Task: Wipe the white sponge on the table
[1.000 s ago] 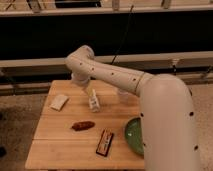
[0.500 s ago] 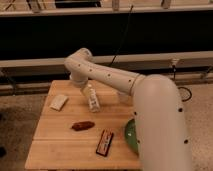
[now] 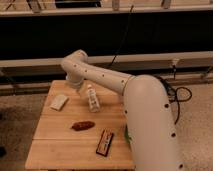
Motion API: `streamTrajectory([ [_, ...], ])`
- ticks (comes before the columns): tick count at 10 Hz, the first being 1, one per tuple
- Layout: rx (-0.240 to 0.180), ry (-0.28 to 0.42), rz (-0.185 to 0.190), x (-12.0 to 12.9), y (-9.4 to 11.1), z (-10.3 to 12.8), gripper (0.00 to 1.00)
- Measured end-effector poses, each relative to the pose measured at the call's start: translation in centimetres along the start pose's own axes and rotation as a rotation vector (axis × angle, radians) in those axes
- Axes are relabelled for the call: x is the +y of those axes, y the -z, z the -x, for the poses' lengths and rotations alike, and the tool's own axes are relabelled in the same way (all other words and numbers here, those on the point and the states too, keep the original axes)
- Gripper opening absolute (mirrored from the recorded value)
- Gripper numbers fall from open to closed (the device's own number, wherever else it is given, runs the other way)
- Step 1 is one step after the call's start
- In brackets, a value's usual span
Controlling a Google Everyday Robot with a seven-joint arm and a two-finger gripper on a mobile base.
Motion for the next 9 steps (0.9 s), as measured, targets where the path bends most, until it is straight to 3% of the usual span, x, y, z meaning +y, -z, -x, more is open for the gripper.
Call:
streamTrajectory([
  [9,-0.025,0.035,-0.008,-2.9,-4.2,1.6,0.80],
])
